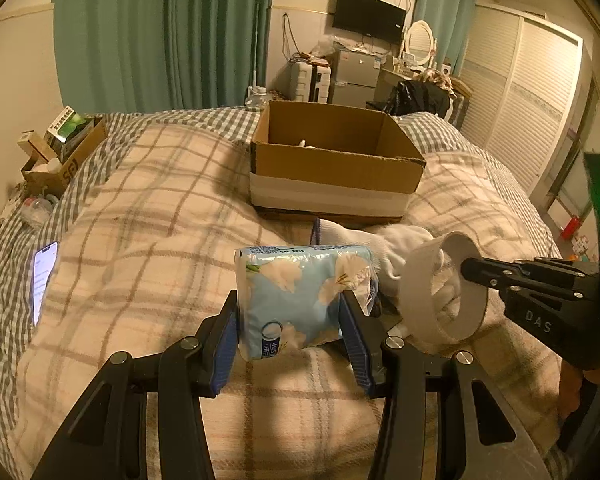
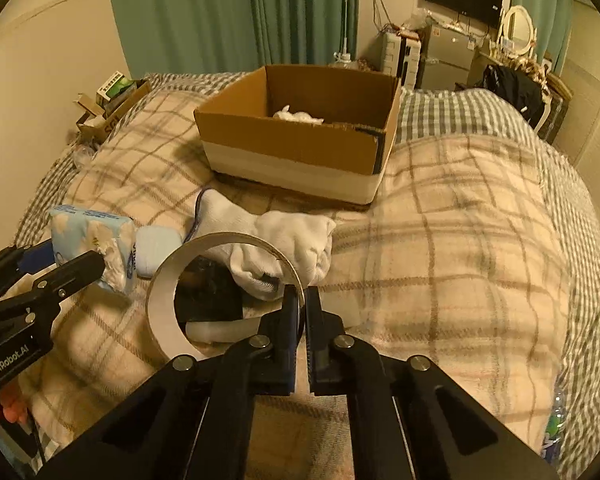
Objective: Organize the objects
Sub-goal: 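Grasp the tissue pack with the left tool while the right tool grasps the tape roll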
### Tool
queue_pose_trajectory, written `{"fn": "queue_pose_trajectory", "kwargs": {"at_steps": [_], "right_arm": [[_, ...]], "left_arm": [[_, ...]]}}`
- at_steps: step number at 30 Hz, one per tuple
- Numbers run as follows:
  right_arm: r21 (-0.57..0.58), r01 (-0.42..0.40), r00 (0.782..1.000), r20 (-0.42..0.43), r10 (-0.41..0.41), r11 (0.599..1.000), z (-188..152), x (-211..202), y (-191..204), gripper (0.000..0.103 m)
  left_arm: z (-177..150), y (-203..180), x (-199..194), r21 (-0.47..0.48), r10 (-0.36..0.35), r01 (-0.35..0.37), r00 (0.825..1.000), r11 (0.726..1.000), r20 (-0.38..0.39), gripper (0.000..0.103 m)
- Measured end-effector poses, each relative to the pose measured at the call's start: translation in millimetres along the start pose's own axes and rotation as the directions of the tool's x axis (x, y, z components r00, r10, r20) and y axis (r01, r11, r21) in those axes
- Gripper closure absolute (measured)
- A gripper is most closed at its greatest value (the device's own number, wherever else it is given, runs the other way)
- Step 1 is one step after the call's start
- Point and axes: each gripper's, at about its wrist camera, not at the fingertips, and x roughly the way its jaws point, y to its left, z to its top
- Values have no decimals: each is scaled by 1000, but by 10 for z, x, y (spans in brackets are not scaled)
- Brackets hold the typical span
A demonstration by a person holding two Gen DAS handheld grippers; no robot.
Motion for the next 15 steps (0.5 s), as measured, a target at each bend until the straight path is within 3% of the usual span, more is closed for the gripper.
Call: {"fn": "queue_pose_trajectory", "kwargs": {"at_steps": [7, 15], "right_arm": [[-16, 20, 998, 58, -19, 1000, 78, -249, -9, 100], [-58, 60, 985, 163, -50, 996, 488, -612, -46, 100]], "left_arm": [[115, 5, -79, 3, -2, 2, 1000, 1000, 24, 54], [594, -54, -196, 40, -26, 23, 995, 999, 95, 54]]}}
